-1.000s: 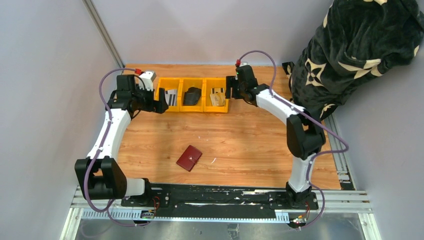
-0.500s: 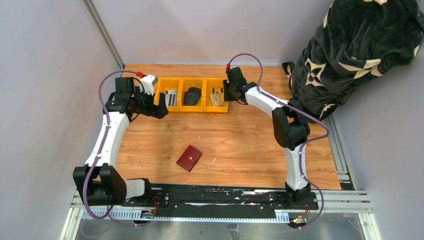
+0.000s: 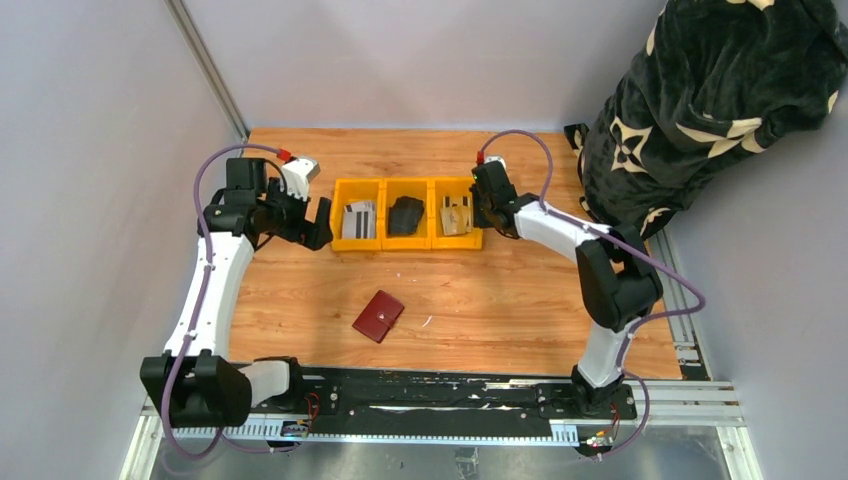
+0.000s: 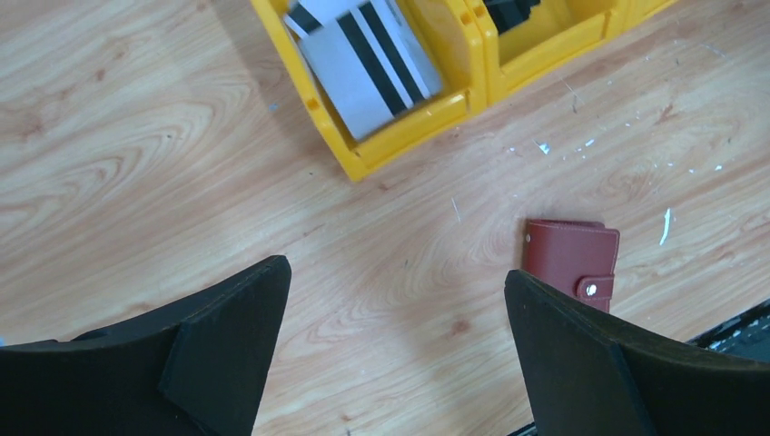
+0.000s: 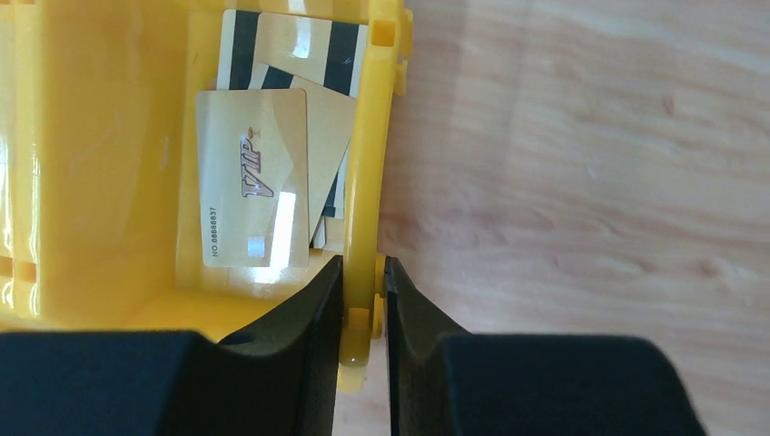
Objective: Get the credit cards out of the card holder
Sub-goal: Move the storage box to the center of the board, then pick up the card holder from the center of the board.
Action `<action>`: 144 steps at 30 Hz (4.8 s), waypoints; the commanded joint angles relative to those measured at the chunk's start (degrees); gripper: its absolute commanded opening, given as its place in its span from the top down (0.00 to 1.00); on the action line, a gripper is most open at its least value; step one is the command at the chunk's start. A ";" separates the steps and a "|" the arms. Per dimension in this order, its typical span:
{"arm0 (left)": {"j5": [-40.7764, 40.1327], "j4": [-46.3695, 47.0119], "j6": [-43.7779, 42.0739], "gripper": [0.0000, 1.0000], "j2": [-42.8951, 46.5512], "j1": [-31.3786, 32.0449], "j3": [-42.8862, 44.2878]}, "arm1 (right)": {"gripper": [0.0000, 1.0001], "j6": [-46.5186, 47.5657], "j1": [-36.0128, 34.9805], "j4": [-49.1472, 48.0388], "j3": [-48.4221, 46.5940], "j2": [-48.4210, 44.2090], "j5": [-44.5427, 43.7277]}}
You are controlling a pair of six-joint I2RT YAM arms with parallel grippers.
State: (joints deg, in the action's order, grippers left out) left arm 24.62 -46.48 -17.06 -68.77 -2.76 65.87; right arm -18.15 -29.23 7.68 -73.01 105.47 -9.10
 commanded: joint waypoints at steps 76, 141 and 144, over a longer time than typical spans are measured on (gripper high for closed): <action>-3.62 -7.84 -2.80 0.00 7.80 4.06 4.54 | 0.09 7.76 -43.46 5.41 -1.90 5.78 -6.66; 14.20 -7.75 14.37 0.00 12.52 4.08 5.94 | 0.26 -2.81 -42.40 -7.10 5.78 -17.22 -12.74; 18.65 -7.75 17.90 0.00 12.32 4.08 5.86 | 0.26 -1.19 -42.41 -11.51 5.46 -19.73 -12.76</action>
State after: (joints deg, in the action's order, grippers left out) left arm 35.48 -53.89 -5.78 -56.84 1.61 70.43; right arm -23.33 -71.02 3.44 -67.29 88.84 -19.73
